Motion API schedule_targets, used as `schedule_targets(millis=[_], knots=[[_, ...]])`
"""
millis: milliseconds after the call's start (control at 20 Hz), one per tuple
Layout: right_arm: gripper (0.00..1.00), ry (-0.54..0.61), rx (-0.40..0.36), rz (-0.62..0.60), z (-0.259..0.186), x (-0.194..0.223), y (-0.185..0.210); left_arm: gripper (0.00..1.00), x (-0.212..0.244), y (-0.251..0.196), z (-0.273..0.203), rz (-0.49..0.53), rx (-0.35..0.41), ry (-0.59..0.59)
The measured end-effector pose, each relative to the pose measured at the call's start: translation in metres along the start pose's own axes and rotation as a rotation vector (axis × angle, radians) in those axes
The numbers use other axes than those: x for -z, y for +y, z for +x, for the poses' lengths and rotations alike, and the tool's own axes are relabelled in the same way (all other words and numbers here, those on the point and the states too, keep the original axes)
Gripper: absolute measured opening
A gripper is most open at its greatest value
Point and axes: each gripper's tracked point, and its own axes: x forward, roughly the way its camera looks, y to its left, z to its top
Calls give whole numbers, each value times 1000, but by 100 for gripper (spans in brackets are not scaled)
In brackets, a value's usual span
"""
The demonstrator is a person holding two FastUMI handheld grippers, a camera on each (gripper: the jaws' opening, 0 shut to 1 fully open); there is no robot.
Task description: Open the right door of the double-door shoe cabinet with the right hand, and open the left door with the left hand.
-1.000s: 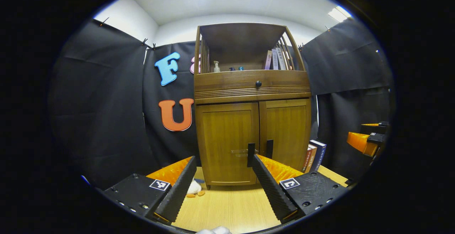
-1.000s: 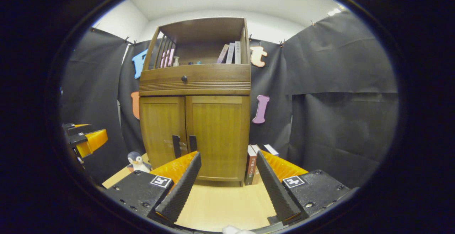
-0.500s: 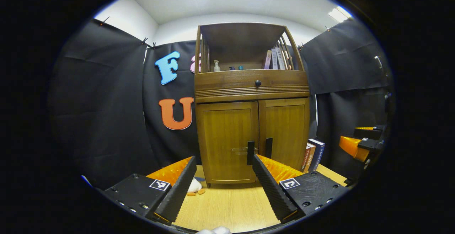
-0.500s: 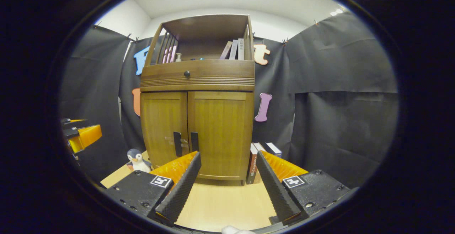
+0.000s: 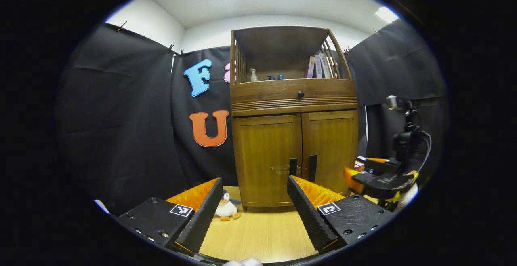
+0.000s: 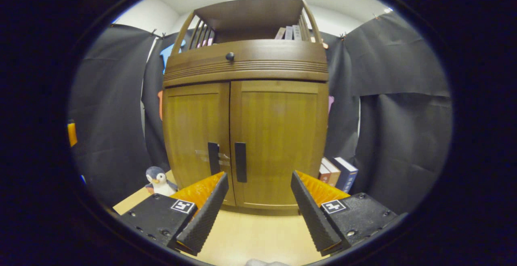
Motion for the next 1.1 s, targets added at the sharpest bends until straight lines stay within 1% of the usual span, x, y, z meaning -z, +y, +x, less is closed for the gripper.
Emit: schedule_targets(millis=[50,150,250,300,350,400,450,500,700,800,850,900,950,1000,1050,1100], knots=[[99,11,-11,6,18,5,4,96,3,3,0,6,-17,8],[100,24,-24,22,47,9,11,96,7,8,-1,4,-54,28],[99,38,-28,29,78,11,15,96,8,13,-1,1,-88,40],[100,47,-32,29,92,13,18,96,9,15,-1,0,-105,42],[100,53,-33,26,105,19,22,100,10,16,0,-2,-122,46],[100,60,-33,24,118,22,24,96,11,16,1,-6,-134,52],[100,66,-37,23,129,24,26,96,11,17,2,-9,-146,55],[99,71,-38,22,138,25,28,96,11,17,3,-11,-154,58],[99,80,-38,21,168,27,30,96,11,14,11,-8,-178,69],[96,77,-44,21,177,25,31,96,13,14,13,-1,-191,77],[95,78,-45,21,180,25,32,100,14,13,15,-1,-196,80],[89,76,-43,19,184,23,31,100,14,13,15,-1,-199,83],[84,78,-43,18,187,23,31,100,15,13,16,-3,-201,87],[78,76,-41,20,189,22,31,96,16,13,16,-5,-203,90],[76,81,-41,20,191,24,32,100,17,14,17,-7,-205,91],[73,84,-40,19,194,24,32,96,19,14,17,-9,-205,96]])
